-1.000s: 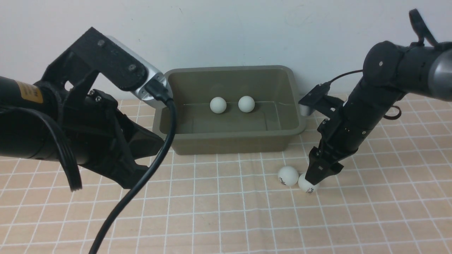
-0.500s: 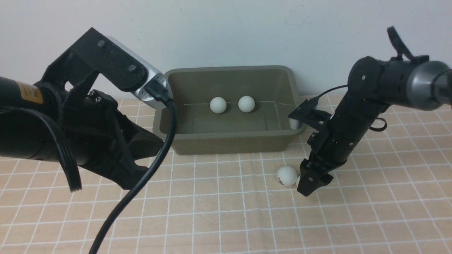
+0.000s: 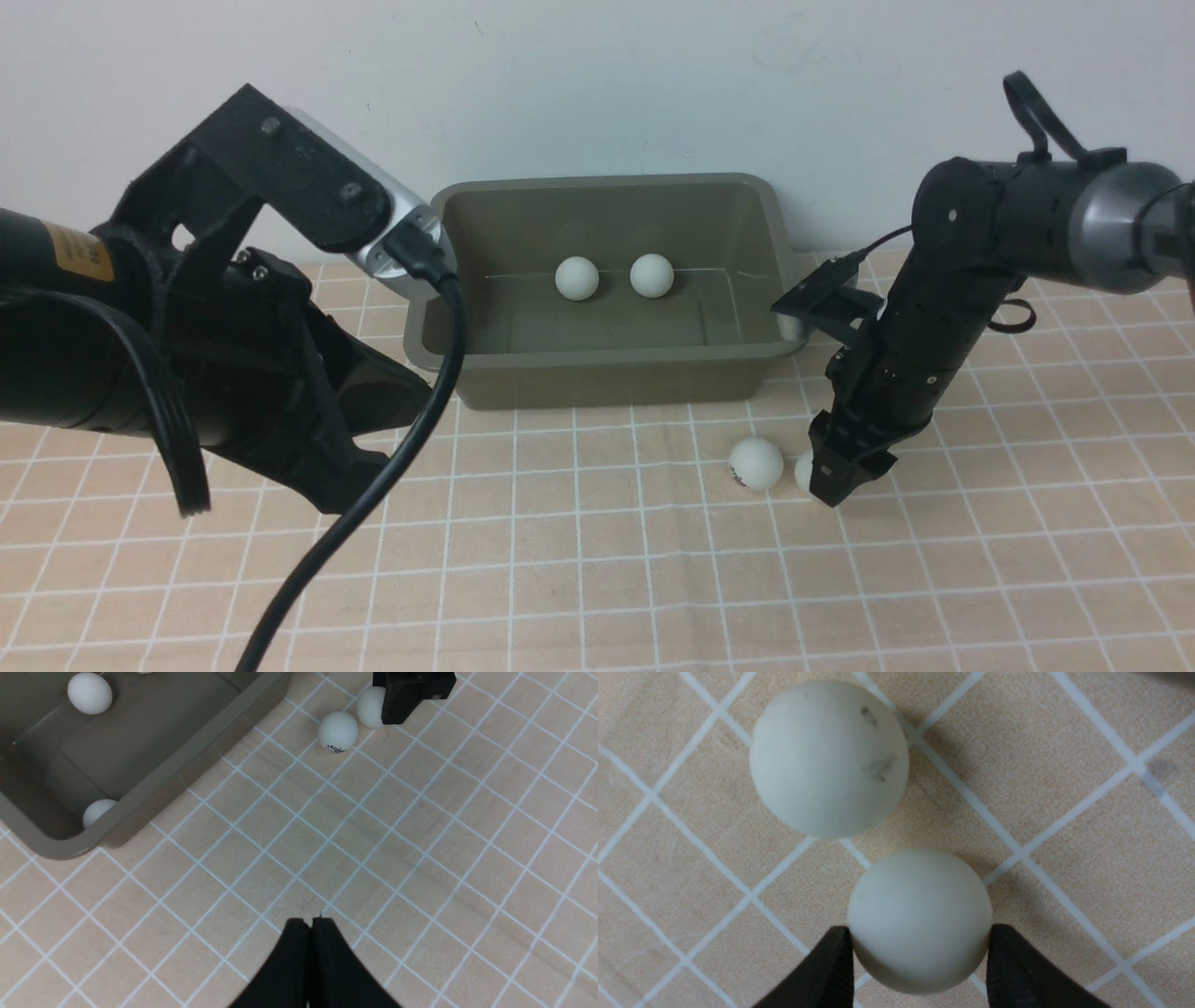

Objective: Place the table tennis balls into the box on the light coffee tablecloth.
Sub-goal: 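Reach for and grasp a ping pong ball on the table, then release the ping pong ball into the bin and lift the gripper away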

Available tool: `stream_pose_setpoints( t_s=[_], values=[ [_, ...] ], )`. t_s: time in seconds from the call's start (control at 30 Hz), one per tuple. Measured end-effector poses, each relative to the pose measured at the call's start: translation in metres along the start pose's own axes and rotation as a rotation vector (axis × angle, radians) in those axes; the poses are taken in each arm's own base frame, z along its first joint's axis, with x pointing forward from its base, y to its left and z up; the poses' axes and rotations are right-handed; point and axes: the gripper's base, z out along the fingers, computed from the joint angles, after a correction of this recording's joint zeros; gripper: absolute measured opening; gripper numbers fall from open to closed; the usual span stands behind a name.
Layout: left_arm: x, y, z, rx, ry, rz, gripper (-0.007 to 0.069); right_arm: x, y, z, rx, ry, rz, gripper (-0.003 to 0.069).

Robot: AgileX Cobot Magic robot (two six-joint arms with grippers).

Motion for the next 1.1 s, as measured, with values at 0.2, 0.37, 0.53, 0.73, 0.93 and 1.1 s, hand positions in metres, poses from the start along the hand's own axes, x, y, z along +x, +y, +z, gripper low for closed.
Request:
stream_pose_setpoints(
  t_s=[0.2, 0.37, 0.53, 0.73, 0.93, 1.1],
  values=[
    [0.0, 0.0, 0.0, 0.003, 0.004, 0.007, -0.0069, -0.001, 0.0, -0.017, 0.026, 0.018, -0.039, 0.0336],
    [0.001, 0.0, 0.0, 0.005, 0.008, 0.008, -0.0069, -0.017, -0.007, -0.068, 0.073, -0.086, -0.033, 0.0336],
    [0.001, -0.001, 0.0, 0.007, 0.01, 0.011, -0.0069, -0.047, -0.002, -0.115, 0.04, -0.316, -0.043, 0.0336],
    [0.001, -0.001, 0.0, 0.007, 0.011, 0.011, -0.0069, -0.07, -0.008, -0.114, 0.004, -0.395, -0.06, 0.0336],
    [0.003, -0.002, 0.0, 0.019, 0.029, 0.011, -0.0069, -0.078, -0.025, -0.069, -0.021, -0.313, -0.017, 0.0353],
    [0.003, -0.002, 0.0, 0.019, 0.03, 0.011, -0.0069, -0.082, -0.026, -0.077, -0.009, -0.34, 0.003, 0.0518]
  ],
)
